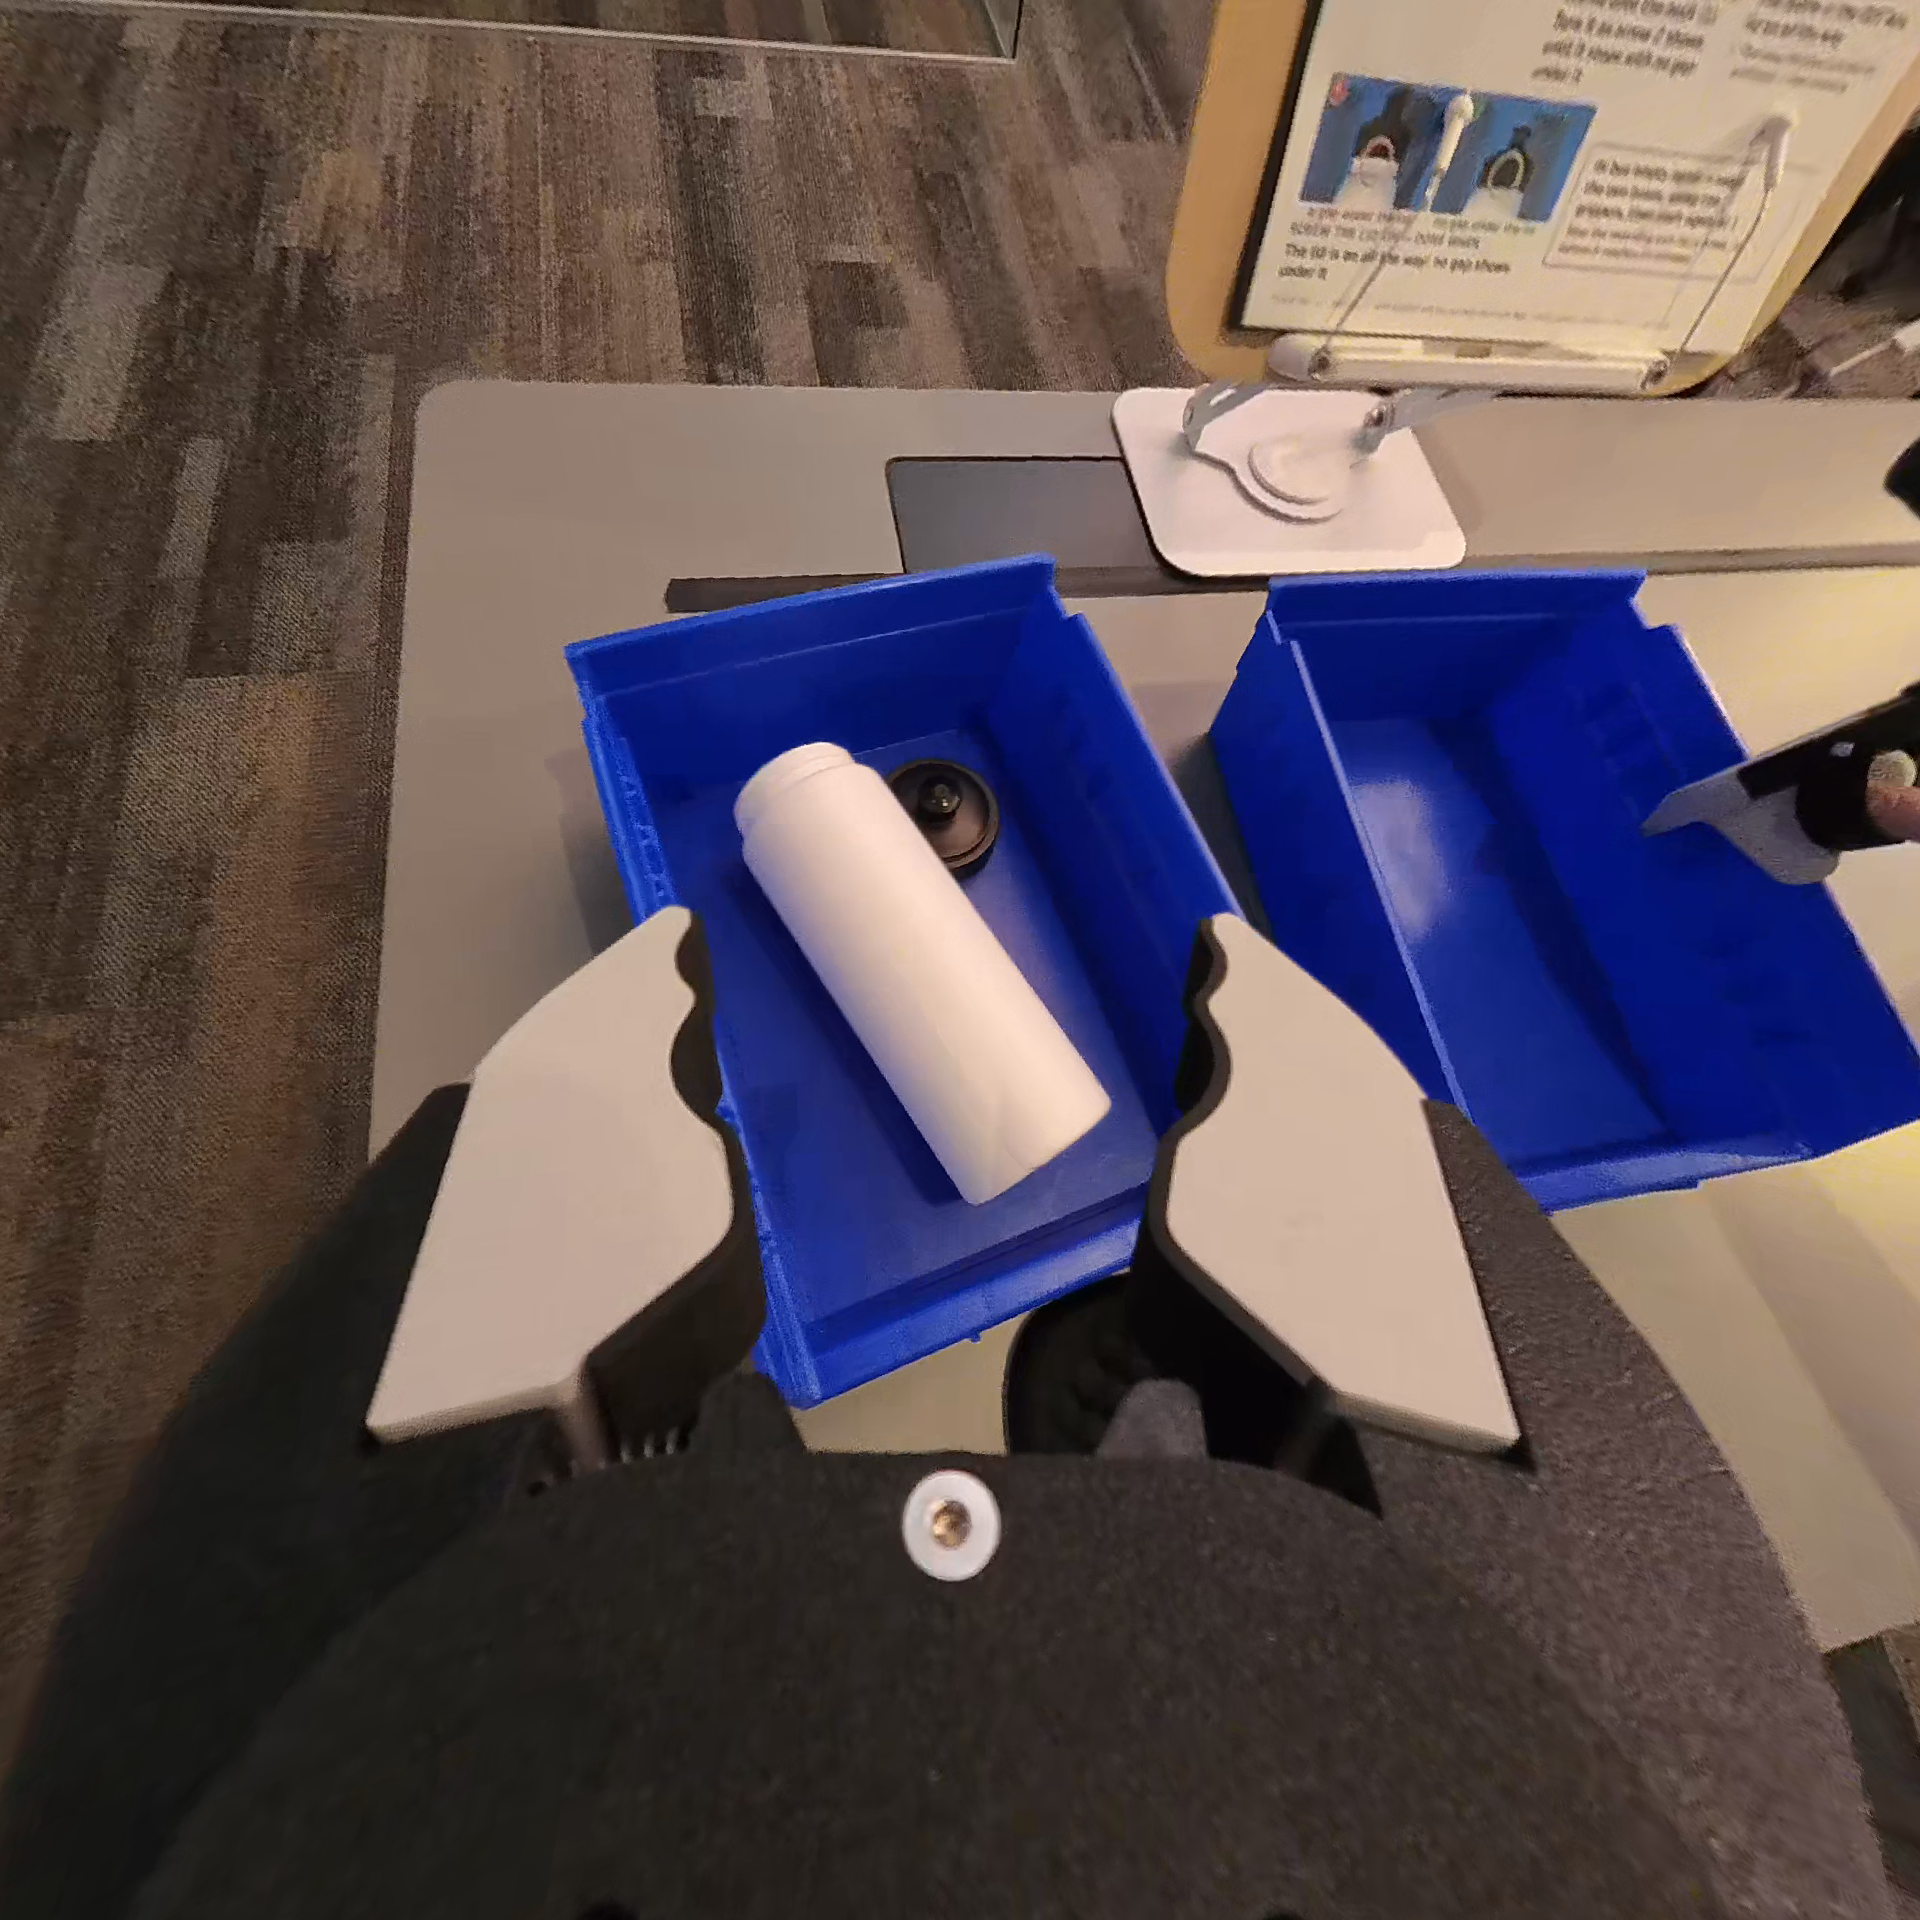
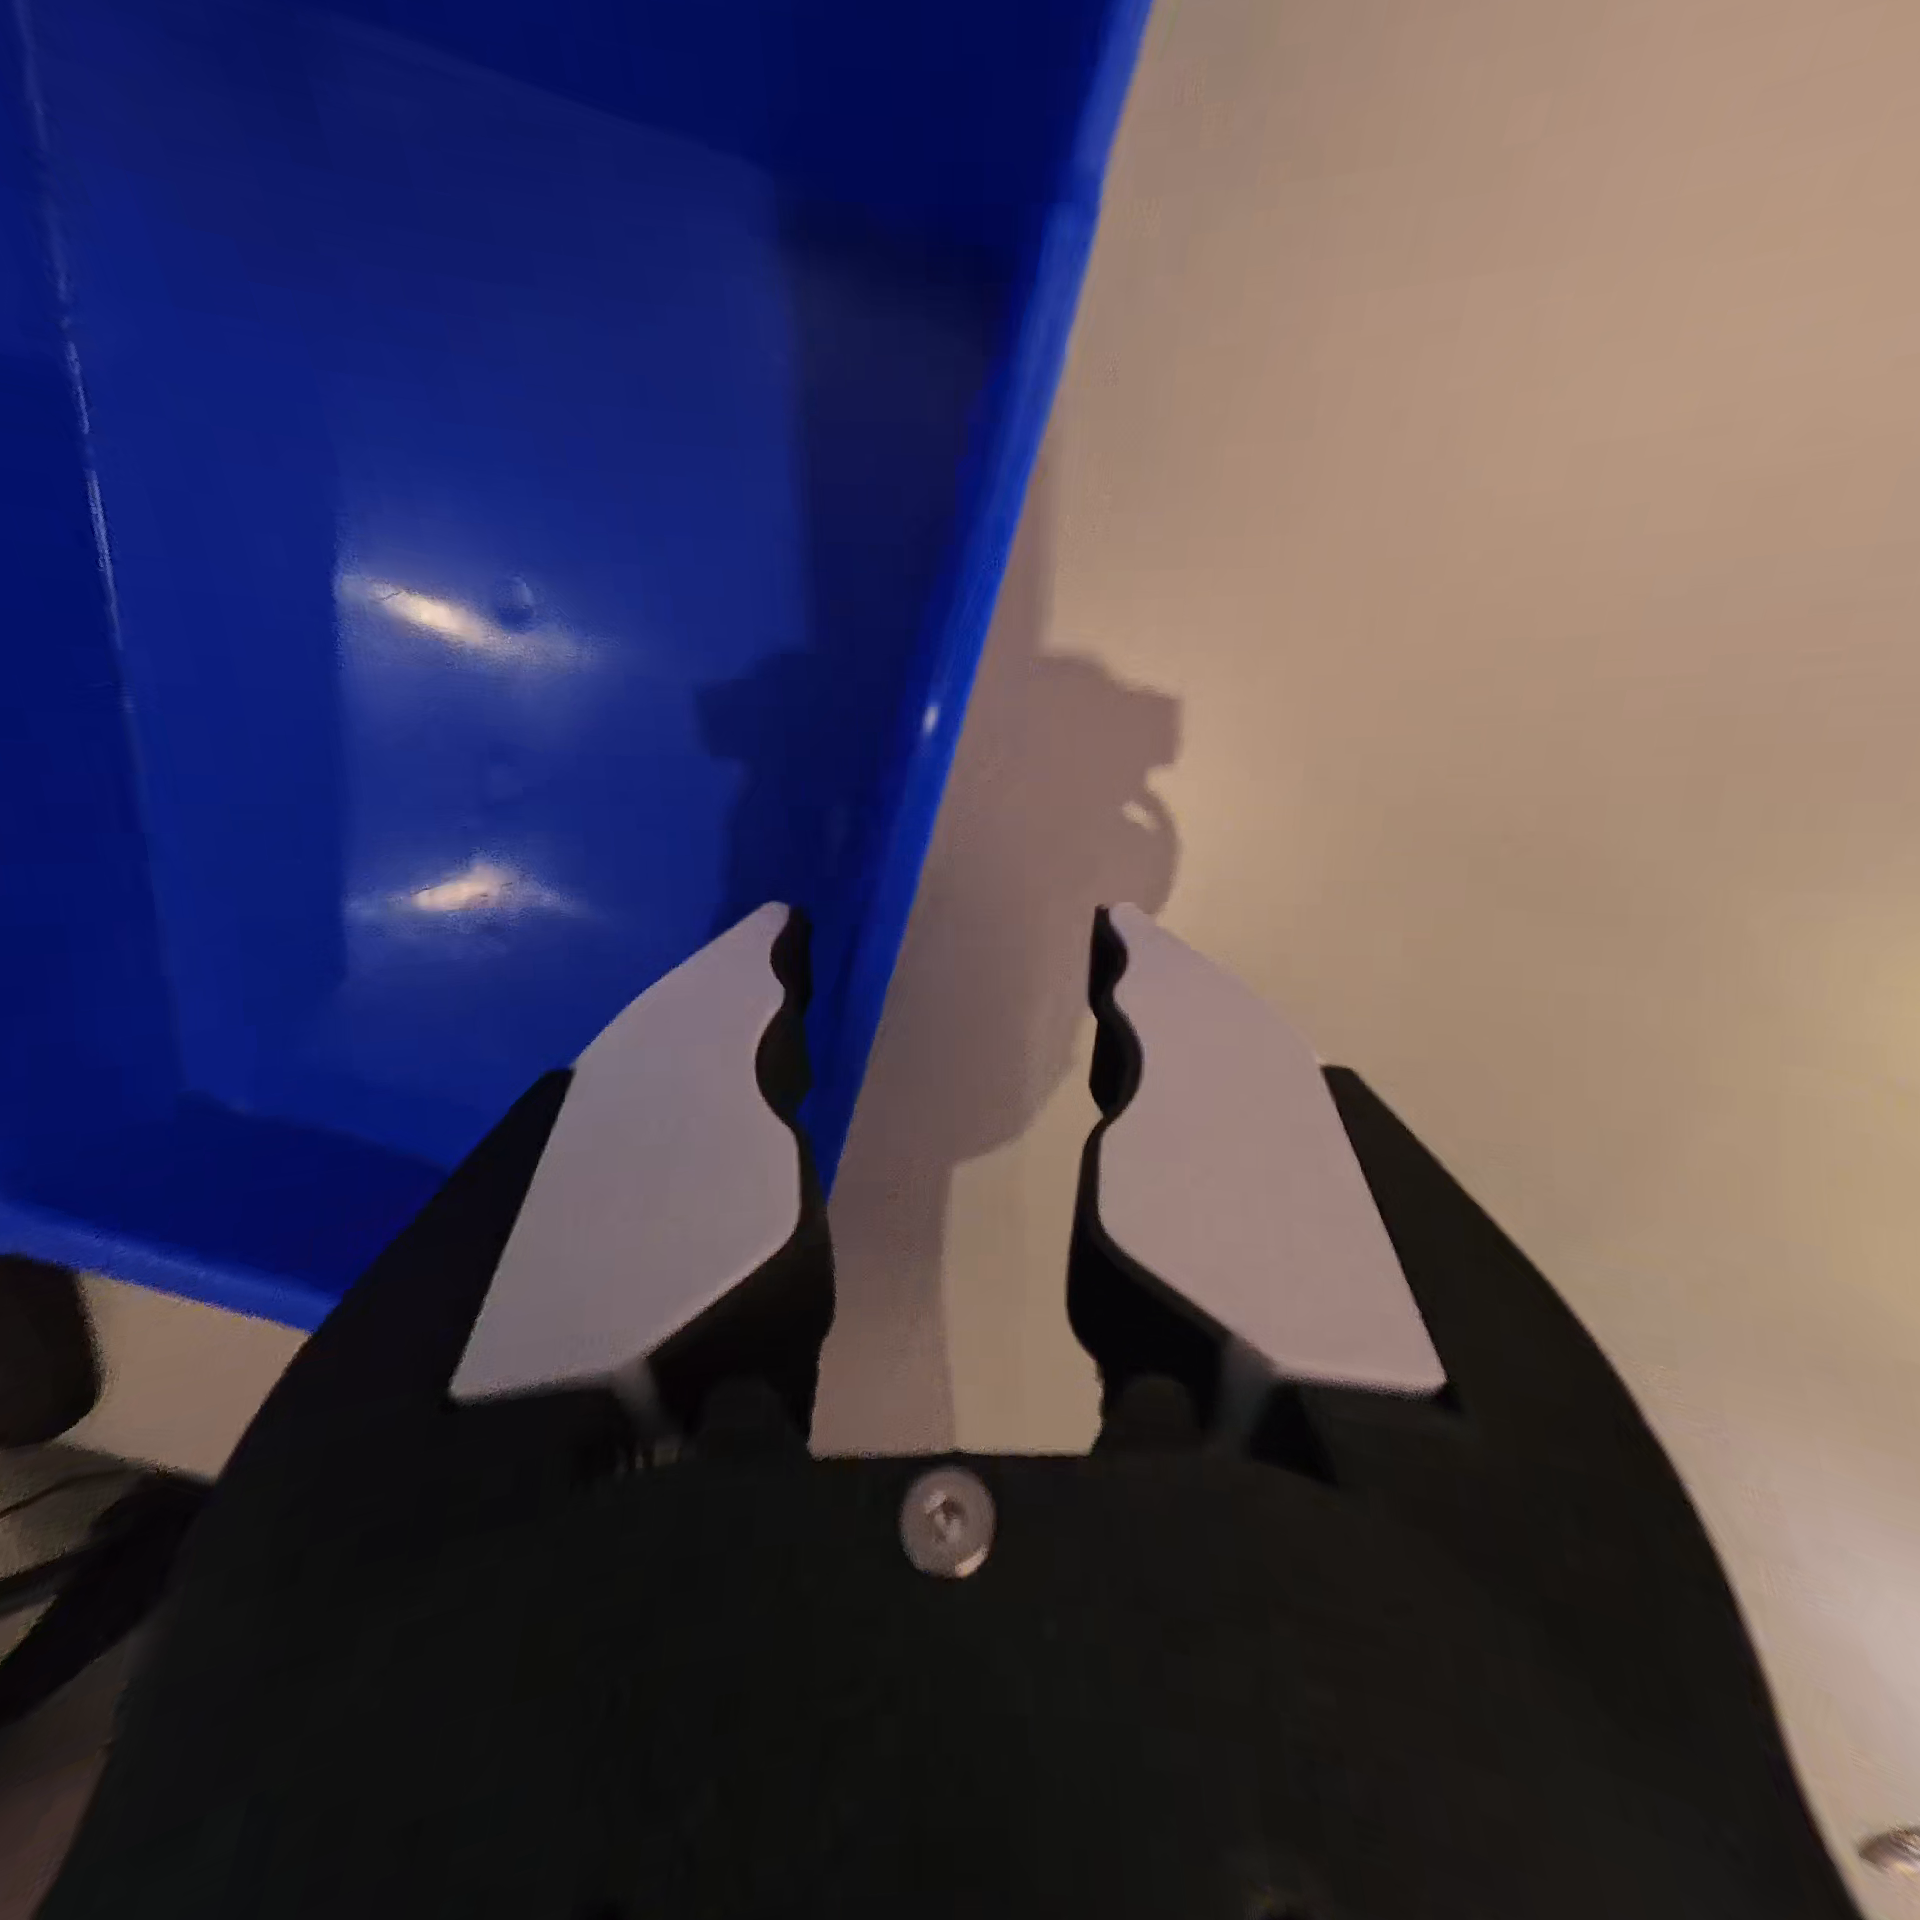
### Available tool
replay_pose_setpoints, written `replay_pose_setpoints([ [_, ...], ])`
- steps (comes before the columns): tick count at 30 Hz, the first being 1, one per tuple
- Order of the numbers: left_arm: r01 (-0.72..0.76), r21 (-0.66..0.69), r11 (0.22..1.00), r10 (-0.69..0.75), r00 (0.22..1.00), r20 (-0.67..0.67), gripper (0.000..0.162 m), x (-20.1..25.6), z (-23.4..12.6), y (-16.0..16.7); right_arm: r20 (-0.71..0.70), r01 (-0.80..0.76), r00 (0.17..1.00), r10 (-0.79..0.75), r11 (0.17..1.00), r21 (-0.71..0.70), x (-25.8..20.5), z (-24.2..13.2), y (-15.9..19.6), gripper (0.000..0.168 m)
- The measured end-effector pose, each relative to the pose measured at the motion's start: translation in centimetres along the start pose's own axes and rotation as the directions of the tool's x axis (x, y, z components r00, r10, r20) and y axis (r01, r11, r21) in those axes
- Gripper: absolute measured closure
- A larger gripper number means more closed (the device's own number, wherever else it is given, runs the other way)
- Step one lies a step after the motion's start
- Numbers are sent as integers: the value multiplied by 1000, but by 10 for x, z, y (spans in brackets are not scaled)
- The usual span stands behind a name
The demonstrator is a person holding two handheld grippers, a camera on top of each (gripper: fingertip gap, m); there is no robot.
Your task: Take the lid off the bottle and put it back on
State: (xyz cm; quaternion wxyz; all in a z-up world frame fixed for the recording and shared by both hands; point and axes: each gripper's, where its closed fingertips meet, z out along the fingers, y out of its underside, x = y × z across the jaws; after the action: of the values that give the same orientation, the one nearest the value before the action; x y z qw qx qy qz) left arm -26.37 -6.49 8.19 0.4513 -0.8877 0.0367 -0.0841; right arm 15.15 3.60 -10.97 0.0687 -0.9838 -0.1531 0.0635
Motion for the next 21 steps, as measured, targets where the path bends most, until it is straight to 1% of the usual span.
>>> replay_pose_setpoints([
  [1, -15, -6, 1000, 15, 1000, 3, 75, 5, 2, -1, 28, -5, 1000, 6, 1000, -11, 2, 1, 2, 117],
  [2, -29, -10, 1000, 29, 1000, 10, 75, 9, 3, -1, 58, 2, 998, -1, 1000, -11, 3, 2, 3, 125],
  [3, -38, -15, 999, 39, 999, 18, 76, 12, 4, -2, 88, 19, 996, -18, 1000, -8, 4, 1, 2, 143],
  [4, -39, -20, 999, 40, 999, 27, 77, 14, 5, -2, 89, 34, 995, -33, 999, -6, 9, 0, 2, 158],
  [7, -45, -38, 998, 47, 998, 43, 78, 17, 9, -1, 52, 63, 997, -64, 998, 27, 40, -2, -2, 160],
  [11, -37, -72, 997, 41, 997, 57, 78, 14, 16, 2, 24, 6, 1000, -8, 999, 49, 94, -8, 1, 161],
  [15, -24, -93, 995, 31, 997, 77, 78, 8, 21, 4, -51, -42, 998, 43, 999, 19, 159, -17, 20, 162],
  [21, -12, -125, 992, 27, 993, 116, 80, 4, 32, 6, -84, -139, 987, 140, 990, 19, 249, -30, 52, 162],
])
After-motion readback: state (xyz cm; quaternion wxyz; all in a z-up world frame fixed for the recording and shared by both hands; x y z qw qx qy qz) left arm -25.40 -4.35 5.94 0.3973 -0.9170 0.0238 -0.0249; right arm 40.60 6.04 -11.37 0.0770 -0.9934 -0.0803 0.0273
